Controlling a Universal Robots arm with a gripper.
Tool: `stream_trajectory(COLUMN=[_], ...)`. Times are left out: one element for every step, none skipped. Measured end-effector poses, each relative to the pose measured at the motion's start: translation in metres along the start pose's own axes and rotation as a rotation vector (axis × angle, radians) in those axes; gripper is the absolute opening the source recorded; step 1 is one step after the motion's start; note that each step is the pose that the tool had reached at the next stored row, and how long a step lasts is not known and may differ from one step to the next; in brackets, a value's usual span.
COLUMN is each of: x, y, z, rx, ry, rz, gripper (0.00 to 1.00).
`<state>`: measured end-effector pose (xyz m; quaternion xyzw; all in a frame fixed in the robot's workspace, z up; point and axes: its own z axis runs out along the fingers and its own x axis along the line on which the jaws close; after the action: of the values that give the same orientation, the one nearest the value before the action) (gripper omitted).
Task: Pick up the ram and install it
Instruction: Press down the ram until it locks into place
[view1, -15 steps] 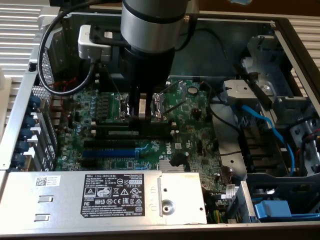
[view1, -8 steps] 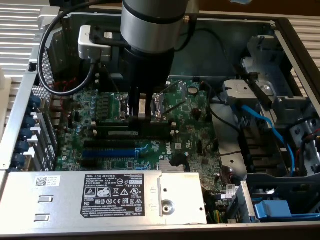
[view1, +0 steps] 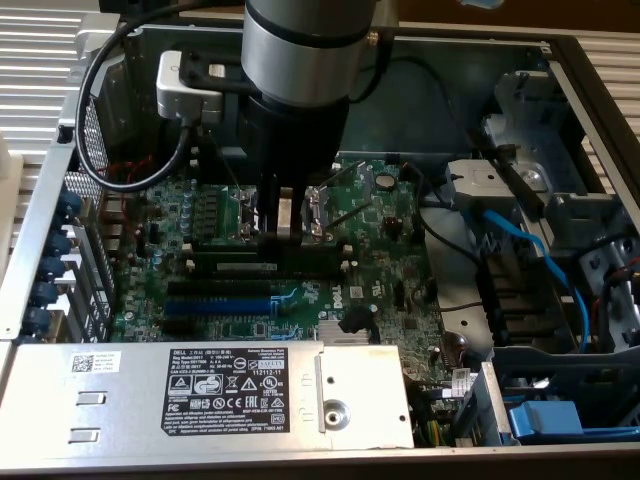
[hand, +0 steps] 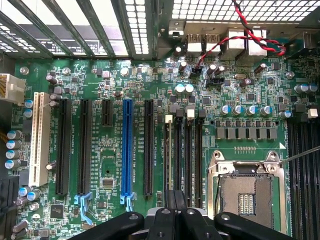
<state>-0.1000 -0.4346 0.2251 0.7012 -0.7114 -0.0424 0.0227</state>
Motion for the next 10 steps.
stream_trajectory(x=[0.0000, -0.0001, -0.0002, -0.0002, -0.0001, -0.0001, -0.0001, -0.0001, -0.0001, -0.0001], y=[0.0000, 0.0001, 0.0001, 0.0001, 0.0002, 0.0002, 0.0002, 0.0003, 0.0003, 0.0003], z=[-0.0006, -0.0013, -0.0019, -0.0021, -0.0025, -0.0027, -0.0027, -0.0030, -0.0033, -0.0037], rx=[0.0002, 0.0004, 0.0004, 0.0004, 0.0002, 0.0001, 0.0001, 0.0001, 0.0001, 0.0001], ry=[-0.0003, -0.0007, -0.0007, -0.0006, -0.0002, 0.0001, 0.0001, 0.0000, -0.0001, -0.0001], rz=[0.000, 0.000, 0.000, 0.000, 0.000, 0.000, 0.000, 0.000, 0.000, 0.000], gripper=[0.11, 0.11, 0.11, 0.11, 0.11, 0.11, 0.11, 0.11, 0.11, 0.11])
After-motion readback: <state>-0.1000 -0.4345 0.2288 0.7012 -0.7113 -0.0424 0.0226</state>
